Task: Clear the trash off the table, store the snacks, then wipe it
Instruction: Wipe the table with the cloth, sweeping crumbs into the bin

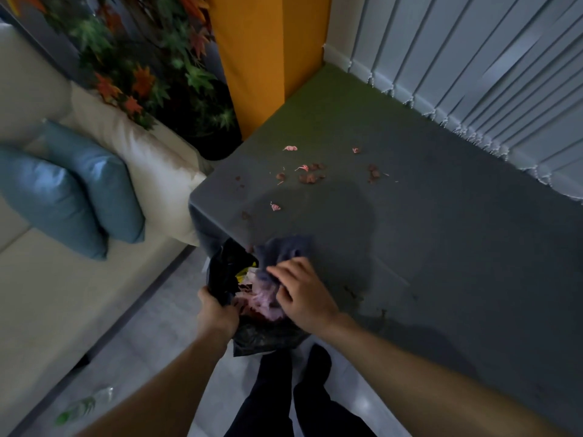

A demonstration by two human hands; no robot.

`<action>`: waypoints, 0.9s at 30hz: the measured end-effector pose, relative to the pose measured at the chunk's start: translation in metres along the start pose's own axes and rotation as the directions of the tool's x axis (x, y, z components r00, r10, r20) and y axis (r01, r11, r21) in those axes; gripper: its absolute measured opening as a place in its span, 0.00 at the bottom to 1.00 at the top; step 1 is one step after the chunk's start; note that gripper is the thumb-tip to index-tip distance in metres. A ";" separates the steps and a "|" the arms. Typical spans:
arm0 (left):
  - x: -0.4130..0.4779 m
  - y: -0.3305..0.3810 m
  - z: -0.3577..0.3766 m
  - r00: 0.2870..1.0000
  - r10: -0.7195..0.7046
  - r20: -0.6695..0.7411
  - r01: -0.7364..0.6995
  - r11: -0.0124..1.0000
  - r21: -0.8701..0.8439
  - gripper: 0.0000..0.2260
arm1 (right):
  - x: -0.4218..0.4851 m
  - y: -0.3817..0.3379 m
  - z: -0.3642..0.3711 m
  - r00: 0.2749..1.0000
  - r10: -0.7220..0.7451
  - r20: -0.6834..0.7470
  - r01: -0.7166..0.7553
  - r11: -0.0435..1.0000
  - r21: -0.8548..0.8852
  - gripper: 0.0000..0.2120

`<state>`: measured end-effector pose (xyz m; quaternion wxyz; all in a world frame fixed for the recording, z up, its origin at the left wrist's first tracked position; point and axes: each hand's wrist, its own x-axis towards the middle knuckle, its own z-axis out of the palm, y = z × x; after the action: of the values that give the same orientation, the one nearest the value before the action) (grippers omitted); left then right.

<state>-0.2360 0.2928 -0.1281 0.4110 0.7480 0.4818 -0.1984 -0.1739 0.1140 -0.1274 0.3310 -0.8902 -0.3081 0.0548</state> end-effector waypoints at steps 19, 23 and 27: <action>0.023 0.003 -0.033 0.989 -0.039 -0.141 0.027 0.996 -0.086 0.23 | 0.045 0.054 -0.041 0.834 0.465 -0.298 -0.502 0.863 -0.058 0.08; 0.031 0.006 -0.035 0.992 -0.027 -0.124 0.016 0.996 -0.088 0.25 | 0.072 0.064 -0.064 0.783 0.437 -0.442 -0.437 0.893 0.109 0.09; 0.039 0.007 -0.037 0.993 -0.019 -0.119 0.010 0.997 -0.075 0.25 | 0.121 0.083 -0.085 0.699 0.493 -0.518 -0.480 0.860 0.172 0.18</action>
<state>-0.2150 0.3428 -0.1309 0.4074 0.7392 0.5182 -0.1382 -0.0087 0.0886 -0.1008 0.3886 -0.9135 0.0456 -0.1115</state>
